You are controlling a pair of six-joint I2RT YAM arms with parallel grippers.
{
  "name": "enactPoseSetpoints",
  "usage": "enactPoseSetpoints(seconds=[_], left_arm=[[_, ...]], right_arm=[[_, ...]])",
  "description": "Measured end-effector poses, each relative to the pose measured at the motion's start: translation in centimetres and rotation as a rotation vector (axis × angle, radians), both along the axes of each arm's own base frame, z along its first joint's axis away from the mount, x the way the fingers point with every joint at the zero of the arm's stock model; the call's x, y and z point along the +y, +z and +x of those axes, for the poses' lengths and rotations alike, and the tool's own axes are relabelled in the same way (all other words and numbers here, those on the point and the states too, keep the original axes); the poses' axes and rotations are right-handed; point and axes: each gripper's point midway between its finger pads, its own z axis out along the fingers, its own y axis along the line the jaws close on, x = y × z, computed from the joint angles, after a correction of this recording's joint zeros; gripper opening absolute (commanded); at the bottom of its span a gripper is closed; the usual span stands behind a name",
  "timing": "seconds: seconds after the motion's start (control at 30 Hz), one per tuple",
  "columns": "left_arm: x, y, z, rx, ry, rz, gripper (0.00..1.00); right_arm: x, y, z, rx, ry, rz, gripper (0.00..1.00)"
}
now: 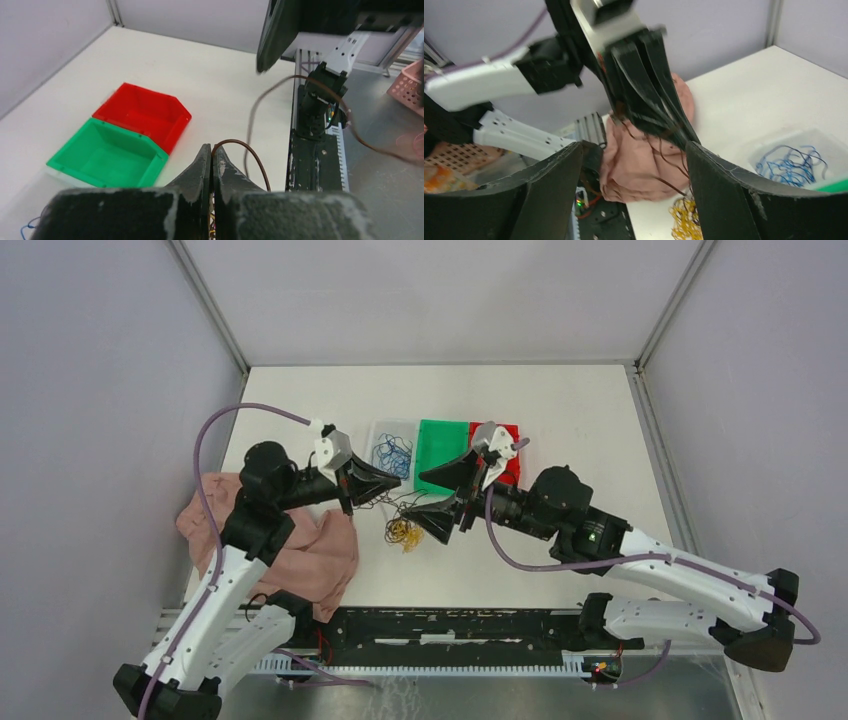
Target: Untangle the cables
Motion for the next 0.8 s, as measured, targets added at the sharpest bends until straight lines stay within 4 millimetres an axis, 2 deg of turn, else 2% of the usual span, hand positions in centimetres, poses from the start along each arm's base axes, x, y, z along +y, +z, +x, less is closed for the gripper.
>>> enactPoseSetpoints(seconds=[0.13, 0.37, 0.5, 0.63, 0.8], left_arm=[[0.0, 2.8, -0.3, -0.039, -0.002, -0.035, 0.03], [0.0, 4.6, -0.5, -0.031, -0.003, -0.064, 0.03], [-0.1, 5.8, -0.6, -0.031, -0.004, -0.080, 0.03], [-0.1, 6.7, -0.9, -0.035, -0.017, -0.090, 0.03], [-0.2, 7.2, -1.0, -0.013, -0.026, -0.100, 0.03]], right_arm=[[-1.8, -3.1, 0.1, -0.037, -0.040, -0.077, 0.79], [-4.5, -5.5, -0.4, -0.069, -0.077, -0.110, 0.81], [-5.2, -6.5, -0.3, -0.069, -0.098, -0.123, 0.80], [-3.9, -7.4, 0.5, -0.074, -0.103, -0.154, 0.77], [-0.3, -7.2, 2.1, -0.073, -0.089, -0.191, 0.73]])
